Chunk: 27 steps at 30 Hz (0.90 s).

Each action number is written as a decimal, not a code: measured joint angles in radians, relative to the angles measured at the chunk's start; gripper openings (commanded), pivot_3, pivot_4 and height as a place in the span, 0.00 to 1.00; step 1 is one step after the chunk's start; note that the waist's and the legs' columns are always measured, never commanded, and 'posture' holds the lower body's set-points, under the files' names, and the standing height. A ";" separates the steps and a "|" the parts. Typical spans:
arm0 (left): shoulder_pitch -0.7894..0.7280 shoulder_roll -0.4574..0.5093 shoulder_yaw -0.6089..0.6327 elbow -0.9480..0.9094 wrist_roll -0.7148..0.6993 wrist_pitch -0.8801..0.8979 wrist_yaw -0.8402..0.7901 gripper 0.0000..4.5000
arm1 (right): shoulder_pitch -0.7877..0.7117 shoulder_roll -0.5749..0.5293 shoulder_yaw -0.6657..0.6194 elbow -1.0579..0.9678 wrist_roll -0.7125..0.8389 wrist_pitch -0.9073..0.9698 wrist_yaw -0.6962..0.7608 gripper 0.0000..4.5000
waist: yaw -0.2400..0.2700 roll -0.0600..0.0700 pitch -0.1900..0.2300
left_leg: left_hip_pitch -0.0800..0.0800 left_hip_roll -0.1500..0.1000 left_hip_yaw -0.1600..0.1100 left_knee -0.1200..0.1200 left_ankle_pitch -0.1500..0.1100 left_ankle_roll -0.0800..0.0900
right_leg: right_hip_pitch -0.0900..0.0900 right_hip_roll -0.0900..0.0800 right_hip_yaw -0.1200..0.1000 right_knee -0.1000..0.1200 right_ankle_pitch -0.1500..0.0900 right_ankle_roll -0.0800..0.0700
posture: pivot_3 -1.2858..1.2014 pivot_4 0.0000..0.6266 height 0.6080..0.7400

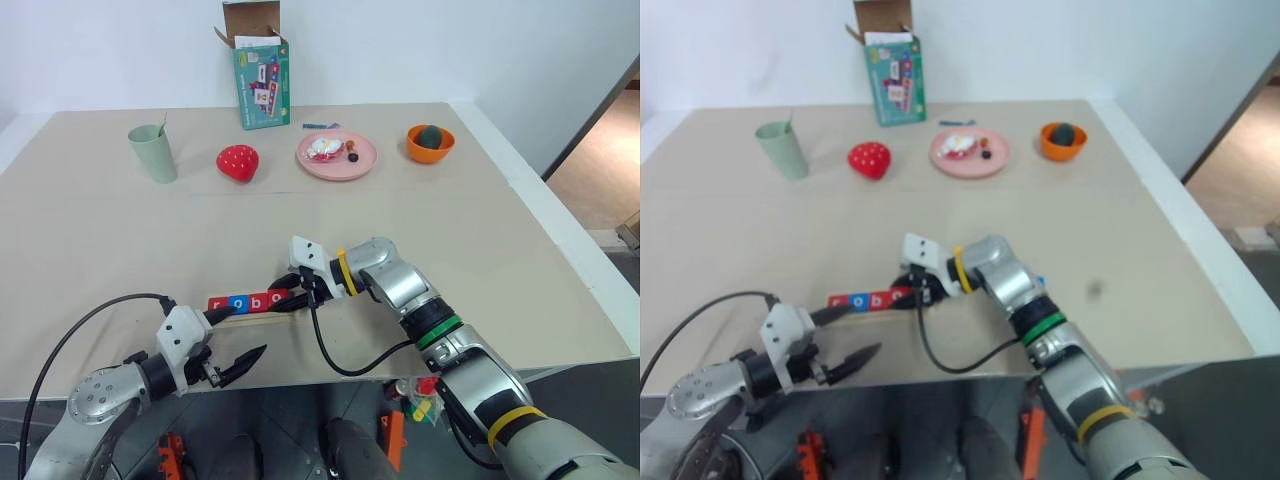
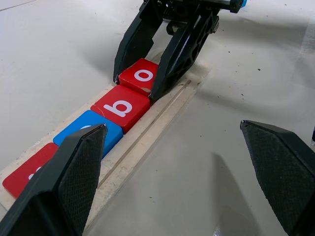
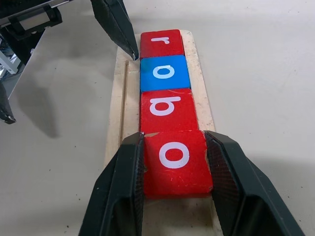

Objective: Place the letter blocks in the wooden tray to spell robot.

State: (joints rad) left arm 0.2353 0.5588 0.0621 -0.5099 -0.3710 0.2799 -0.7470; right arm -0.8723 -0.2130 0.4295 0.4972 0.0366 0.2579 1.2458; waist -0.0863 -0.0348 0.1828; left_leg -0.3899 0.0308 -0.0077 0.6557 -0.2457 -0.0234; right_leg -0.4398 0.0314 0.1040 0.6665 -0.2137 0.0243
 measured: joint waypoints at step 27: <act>-0.018 0.011 -0.019 0.009 0.016 -0.022 -0.013 1.00 | 0.031 -0.036 -0.143 -0.201 0.134 0.206 -0.068 0.83 | 0.001 0.000 0.000 | -0.001 0.000 -0.001 0.000 0.000 0.000 | 0.000 0.000 -0.001 0.000 0.000 0.000 | 0.52 0.24 1.00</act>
State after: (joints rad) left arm 0.2177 0.5694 0.0427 -0.5008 -0.3549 0.2577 -0.7602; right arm -0.8417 -0.2492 0.2868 0.2966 0.1706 0.4640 1.1777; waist -0.0854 -0.0347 0.1828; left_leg -0.3913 0.0305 -0.0088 0.6556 -0.2457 -0.0233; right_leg -0.4403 0.0312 0.1034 0.6663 -0.2140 0.0248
